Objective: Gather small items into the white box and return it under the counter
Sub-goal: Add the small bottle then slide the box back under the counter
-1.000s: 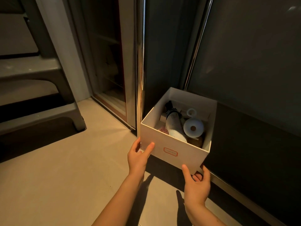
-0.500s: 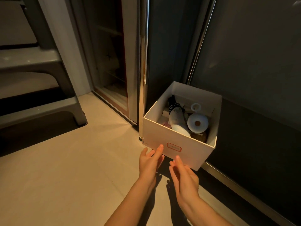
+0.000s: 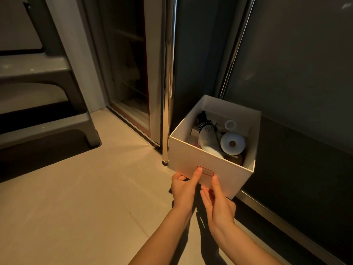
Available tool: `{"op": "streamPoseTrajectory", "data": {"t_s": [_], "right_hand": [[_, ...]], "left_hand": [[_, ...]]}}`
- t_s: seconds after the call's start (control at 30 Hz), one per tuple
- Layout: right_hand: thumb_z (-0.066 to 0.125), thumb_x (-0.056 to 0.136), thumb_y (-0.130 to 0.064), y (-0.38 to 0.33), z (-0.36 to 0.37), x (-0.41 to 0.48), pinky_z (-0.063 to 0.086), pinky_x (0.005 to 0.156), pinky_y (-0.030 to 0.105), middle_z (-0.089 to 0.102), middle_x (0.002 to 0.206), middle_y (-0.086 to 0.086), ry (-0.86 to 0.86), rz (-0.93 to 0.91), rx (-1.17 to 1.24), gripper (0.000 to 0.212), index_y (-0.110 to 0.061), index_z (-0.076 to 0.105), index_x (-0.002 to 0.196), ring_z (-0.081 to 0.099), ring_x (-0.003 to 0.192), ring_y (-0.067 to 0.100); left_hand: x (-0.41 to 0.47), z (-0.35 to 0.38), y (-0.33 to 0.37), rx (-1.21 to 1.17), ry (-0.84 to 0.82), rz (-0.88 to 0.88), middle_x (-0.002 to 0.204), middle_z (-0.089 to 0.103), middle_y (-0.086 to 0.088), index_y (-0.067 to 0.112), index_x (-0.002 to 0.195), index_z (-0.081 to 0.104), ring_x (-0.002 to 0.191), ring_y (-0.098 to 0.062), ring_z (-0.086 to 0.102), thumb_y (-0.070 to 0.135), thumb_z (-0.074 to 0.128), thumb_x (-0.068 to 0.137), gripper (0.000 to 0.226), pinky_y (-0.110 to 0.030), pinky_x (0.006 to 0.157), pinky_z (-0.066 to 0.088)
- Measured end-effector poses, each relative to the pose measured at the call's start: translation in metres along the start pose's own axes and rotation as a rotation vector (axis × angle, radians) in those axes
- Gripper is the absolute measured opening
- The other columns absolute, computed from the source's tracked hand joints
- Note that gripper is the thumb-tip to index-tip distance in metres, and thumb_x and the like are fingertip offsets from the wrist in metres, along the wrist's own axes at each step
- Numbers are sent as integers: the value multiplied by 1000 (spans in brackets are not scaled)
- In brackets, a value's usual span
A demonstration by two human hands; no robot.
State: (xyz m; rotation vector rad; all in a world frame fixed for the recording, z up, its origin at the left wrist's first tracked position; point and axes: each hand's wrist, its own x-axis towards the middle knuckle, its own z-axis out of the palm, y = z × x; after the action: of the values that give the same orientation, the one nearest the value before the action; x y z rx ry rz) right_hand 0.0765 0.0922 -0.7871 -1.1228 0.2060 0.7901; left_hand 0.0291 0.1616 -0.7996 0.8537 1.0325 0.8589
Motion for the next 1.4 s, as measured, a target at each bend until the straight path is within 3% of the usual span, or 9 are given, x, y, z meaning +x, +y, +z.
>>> {"op": "streamPoseTrajectory", "data": {"t_s": [0.13, 0.23, 0.47, 0.63, 0.87, 1.13, 1.23, 1.33, 1.4], "right_hand": [[77, 74, -25, 0, 6, 6, 53, 93, 44, 67, 109, 12, 1, -8, 11, 39, -14, 59, 107, 67, 98, 25], [77, 74, -25, 1, 11, 10, 53, 93, 43, 67, 108, 11, 19, -23, 21, 39, -16, 58, 107, 68, 97, 24], [76, 78, -23, 12, 5, 18, 57, 85, 39, 70, 98, 8, 90, -114, -121, 14, -17, 66, 85, 71, 88, 20], [76, 78, -24, 19, -2, 26, 60, 75, 32, 73, 91, 6, 135, -165, -223, 23, -5, 71, 90, 73, 79, 15], [78, 73, -29, 23, -7, 32, 60, 62, 25, 74, 79, 4, 179, -225, -270, 26, -7, 73, 85, 73, 72, 13], [75, 79, -23, 17, -12, 17, 59, 68, 29, 74, 80, 5, 86, -217, -353, 18, -10, 71, 92, 73, 74, 14], [77, 76, -20, 8, -25, 2, 55, 59, 17, 72, 76, -4, -55, -404, -527, 17, -20, 67, 90, 71, 73, 12], [78, 75, -19, -4, -34, -6, 51, 63, 12, 64, 78, -3, -164, -617, -727, 25, -30, 60, 88, 63, 74, 7], [76, 78, -20, -10, -38, -9, 50, 73, 11, 60, 89, -11, -220, -743, -907, 30, -35, 58, 98, 59, 85, 2]], "left_hand": [[9, 3, 3, -1, 4, 21, 103, 71, 0, 12, 119, 57, 94, -12, 68, 32, 80, 74, 55, -16, 70, 55], [15, 5, 1, 2, -13, 27, 104, 71, 0, 12, 121, 57, 97, -14, 67, 34, 80, 73, 57, -22, 78, 56], [19, 6, -3, -5, -3, 7, 106, 70, 1, 15, 123, 55, 99, -15, 66, 36, 80, 73, 59, -27, 83, 56], [17, 7, -2, -10, 6, -1, 106, 69, 3, 18, 123, 53, 97, -13, 65, 37, 79, 73, 60, -21, 76, 55], [19, 6, -3, -6, -9, -1, 112, 68, -2, 14, 126, 52, 104, -18, 64, 36, 80, 72, 65, -38, 93, 53], [19, 3, -4, 41, -3, 8, 116, 65, 1, 17, 127, 50, 107, -18, 62, 36, 80, 72, 66, -35, 92, 54], [16, -2, -6, 114, 0, 68, 126, 52, 11, 23, 134, 39, 108, -11, 55, 36, 82, 70, 77, -19, 78, 51], [12, -9, -11, 296, 37, 229, 136, 39, 7, 35, 139, 29, 120, -12, 46, 39, 82, 68, 89, -24, 90, 47], [5, -10, -11, 436, 74, 360, 137, 35, 11, 46, 137, 28, 120, -6, 40, 44, 81, 68, 87, -18, 89, 42]]}}
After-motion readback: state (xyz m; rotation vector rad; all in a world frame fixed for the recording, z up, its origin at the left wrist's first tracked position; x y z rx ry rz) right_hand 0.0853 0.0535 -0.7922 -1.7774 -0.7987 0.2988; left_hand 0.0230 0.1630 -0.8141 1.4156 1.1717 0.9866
